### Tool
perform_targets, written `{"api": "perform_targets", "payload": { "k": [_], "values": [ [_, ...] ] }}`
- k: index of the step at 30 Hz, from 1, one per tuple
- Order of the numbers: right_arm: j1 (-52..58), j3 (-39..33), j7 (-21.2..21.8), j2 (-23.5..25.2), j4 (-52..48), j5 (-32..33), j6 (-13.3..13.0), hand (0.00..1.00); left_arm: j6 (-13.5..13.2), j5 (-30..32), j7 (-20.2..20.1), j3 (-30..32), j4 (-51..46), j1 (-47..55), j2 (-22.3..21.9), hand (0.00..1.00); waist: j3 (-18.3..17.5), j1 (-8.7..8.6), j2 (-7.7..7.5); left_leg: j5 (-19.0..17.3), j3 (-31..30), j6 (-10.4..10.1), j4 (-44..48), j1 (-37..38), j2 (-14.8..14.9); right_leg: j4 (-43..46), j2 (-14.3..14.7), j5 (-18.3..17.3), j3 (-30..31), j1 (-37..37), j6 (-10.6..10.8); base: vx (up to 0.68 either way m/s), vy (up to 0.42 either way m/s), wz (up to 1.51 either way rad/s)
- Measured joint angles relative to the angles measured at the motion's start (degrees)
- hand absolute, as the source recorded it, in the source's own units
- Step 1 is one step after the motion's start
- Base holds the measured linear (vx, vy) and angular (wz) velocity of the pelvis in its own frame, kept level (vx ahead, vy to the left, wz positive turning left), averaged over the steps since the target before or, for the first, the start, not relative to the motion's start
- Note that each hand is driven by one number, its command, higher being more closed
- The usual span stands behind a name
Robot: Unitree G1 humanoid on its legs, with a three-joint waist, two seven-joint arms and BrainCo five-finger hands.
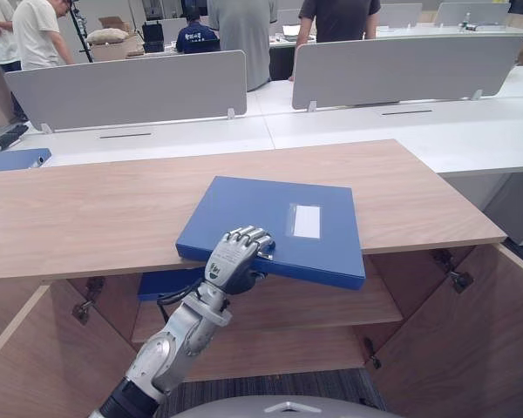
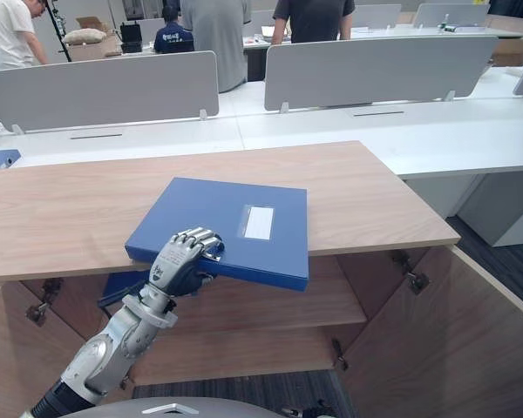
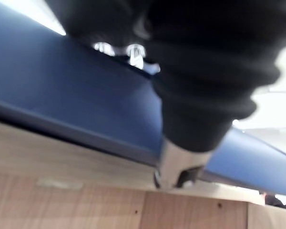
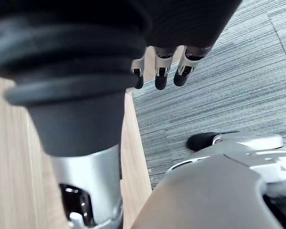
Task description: Walk over to the cabinet, pick up the folder, carry it to the office cabinet, place the folder inside the office cabinet, then close the office cabinet door
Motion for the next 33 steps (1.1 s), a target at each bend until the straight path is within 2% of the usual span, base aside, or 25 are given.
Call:
{"api": "perform_targets", "payload": {
  "k": [12,21,23,27,33],
  "values": [
    [0.02,-0.52,-0.02,0.11,0.0,0.1,0.18,0.0,0.0,-0.67,1.21,2.12,-0.17,0.09,-1.28,1.0,-0.02,-0.24,0.03,-0.1,0.77,-0.05,0.0,-0.01,0.05,0.0,0.05,0.11,0.81,-0.45,-0.02,0.0,-0.003,-0.03],
    [0.11,0.29,-0.78,0.16,0.0,1.17,0.02,0.0,1.44,-11.53,5.55,8.96,-6.18,2.84,-3.69,1.0,0.01,0.14,-0.11,-0.1,0.74,-0.04,0.0,0.0,0.09,0.01,0.05,0.16,0.7,-0.4,0.06,0.0,0.0,0.0],
    [0.34,0.67,-0.85,0.13,0.0,1.22,-0.42,0.0,1.89,-12.92,6.35,10.94,-8.52,3.66,-4.8,1.0,-0.05,0.31,-0.23,-0.1,0.81,-0.05,0.0,-0.13,0.35,0.44,0.0,0.55,0.91,-0.57,0.71,0.0,0.0,0.0],
    [0.78,1.07,-1.22,0.36,0.03,2.42,-0.89,0.0,2.47,-17.08,9.41,13.94,-14.2,4.52,-7.1,1.0,-0.21,1.14,-0.9,-0.01,0.85,0.04,0.01,-0.8,0.36,0.97,-0.04,0.66,1.09,-1.45,0.89,0.0,0.0,0.0],
    [0.95,1.4,-2.61,1.46,-1.97,4.54,-1.54,0.0,2.53,-21.5,12.29,15.33,-19.83,4.84,-8.48,1.0,-0.56,1.34,-1.66,0.06,1.22,0.12,0.01,-0.93,0.43,1.74,-0.03,0.67,1.6,-2.05,0.89,-0.01,0.0,-0.02]
  ]
}}
